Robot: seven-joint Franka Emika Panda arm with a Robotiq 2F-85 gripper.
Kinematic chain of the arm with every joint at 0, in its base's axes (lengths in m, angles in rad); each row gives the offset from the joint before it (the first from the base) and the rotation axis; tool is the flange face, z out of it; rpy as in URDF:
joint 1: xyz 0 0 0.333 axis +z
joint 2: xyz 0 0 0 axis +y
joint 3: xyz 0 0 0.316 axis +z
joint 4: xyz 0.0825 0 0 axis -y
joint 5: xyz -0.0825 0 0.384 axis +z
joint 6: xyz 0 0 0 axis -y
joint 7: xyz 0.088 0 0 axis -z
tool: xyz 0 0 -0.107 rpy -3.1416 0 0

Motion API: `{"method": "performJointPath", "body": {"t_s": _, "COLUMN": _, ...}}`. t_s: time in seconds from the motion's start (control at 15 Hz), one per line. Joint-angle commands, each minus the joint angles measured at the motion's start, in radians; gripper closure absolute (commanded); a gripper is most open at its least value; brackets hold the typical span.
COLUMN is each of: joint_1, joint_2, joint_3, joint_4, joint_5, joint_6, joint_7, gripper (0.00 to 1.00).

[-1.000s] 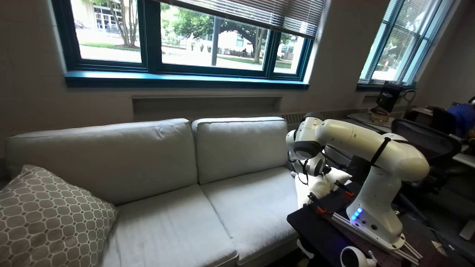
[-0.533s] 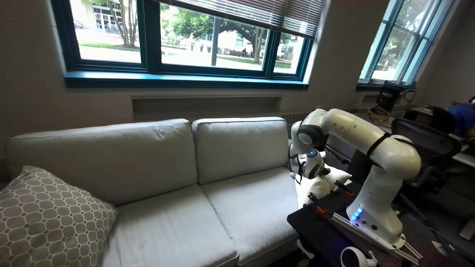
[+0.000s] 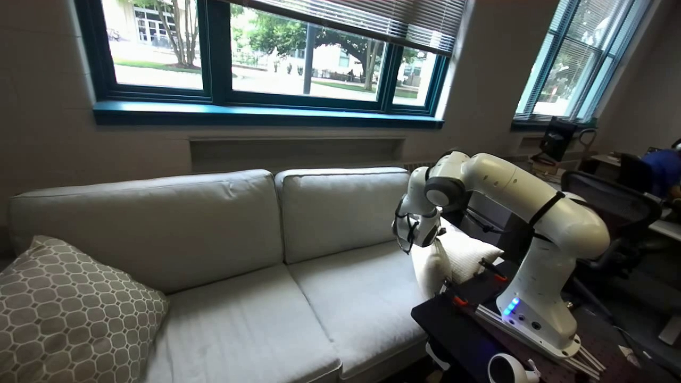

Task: Arrange the cushions, one in front of the other, against the arm rest

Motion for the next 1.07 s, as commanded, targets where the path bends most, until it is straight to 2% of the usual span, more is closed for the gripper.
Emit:
{"method": "performJointPath", "body": {"t_s": 0.0, "joint_1": 0.021, "joint_2": -0.034, "joint_3": -0.023, "joint_4": 0.07, "joint_5": -0.058, "joint_6": -0.033, "joint_7": -0.06, "gripper": 0.97}}
{"method": "performJointPath", "body": {"t_s": 0.07, "joint_1": 0.023, "joint_2": -0.033, "joint_3": -0.028, "joint_4": 0.093, "joint_5": -0.089, "joint_6": -0.057, "joint_7": -0.068, "gripper": 0.97}}
{"method": "performJointPath", "body": {"t_s": 0.13, "joint_1": -0.127, "joint_2": -0.103, "joint_3": 0.107, "joint_4": 0.142, "joint_5": -0.157, "joint_6": 0.055, "joint_7": -0.169, "gripper": 0.97}}
{"method": "performJointPath", "body": {"t_s": 0.2, "joint_1": -0.001, "joint_2": -0.026, "joint_3": -0.02, "joint_4": 0.134, "joint_5": -0.165, "joint_6": -0.075, "joint_7": -0.092, "gripper": 0.97}}
{"method": "performJointPath", "body": {"t_s": 0.27, "joint_1": -0.035, "joint_2": -0.029, "joint_3": -0.003, "joint_4": 0.156, "joint_5": -0.205, "joint_6": -0.081, "joint_7": -0.111, "gripper": 0.97}}
{"method": "performJointPath", "body": {"t_s": 0.4, "joint_1": -0.073, "joint_2": -0.02, "joint_3": -0.015, "joint_4": 0.181, "joint_5": -0.265, "joint_6": -0.13, "joint_7": -0.133, "gripper": 0.97}}
{"method": "performJointPath", "body": {"t_s": 0.53, "joint_1": -0.133, "joint_2": -0.017, "joint_3": -0.009, "joint_4": 0.204, "joint_5": -0.315, "joint_6": -0.171, "joint_7": -0.167, "gripper": 0.97}}
{"method": "performJointPath", "body": {"t_s": 0.73, "joint_1": -0.273, "joint_2": -0.025, "joint_3": 0.036, "joint_4": 0.241, "joint_5": -0.371, "joint_6": -0.219, "joint_7": -0.263, "gripper": 0.97}}
{"method": "performJointPath", "body": {"t_s": 1.0, "joint_1": -0.454, "joint_2": 0.001, "joint_3": 0.073, "joint_4": 0.263, "joint_5": -0.363, "joint_6": -0.205, "joint_7": -0.357, "gripper": 0.98}}
